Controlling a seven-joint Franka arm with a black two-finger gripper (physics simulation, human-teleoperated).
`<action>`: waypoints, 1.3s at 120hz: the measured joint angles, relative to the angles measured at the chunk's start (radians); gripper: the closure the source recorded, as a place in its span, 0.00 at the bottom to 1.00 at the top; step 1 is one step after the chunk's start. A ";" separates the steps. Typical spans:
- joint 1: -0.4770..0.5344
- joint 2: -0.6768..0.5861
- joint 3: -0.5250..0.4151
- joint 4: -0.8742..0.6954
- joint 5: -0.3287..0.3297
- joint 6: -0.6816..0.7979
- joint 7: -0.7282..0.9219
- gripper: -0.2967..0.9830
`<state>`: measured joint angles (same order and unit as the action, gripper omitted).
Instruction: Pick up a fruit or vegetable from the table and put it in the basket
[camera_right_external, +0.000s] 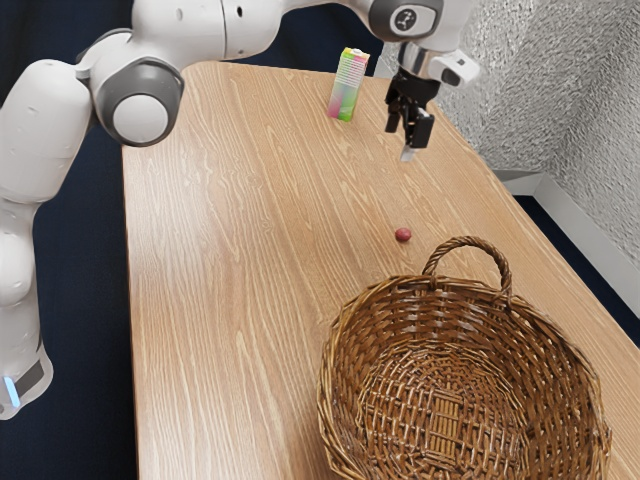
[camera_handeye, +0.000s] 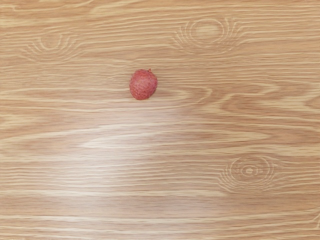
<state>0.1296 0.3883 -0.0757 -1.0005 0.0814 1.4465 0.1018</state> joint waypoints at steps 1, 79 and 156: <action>0.000 0.000 0.002 0.000 -0.002 0.000 0.000 0.23; -0.014 0.036 0.023 -0.192 -0.089 0.152 0.006 0.23; 0.016 0.216 0.053 -0.199 -0.084 0.463 0.023 0.23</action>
<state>0.1452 0.6041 -0.0230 -1.1992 -0.0026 1.9091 0.1250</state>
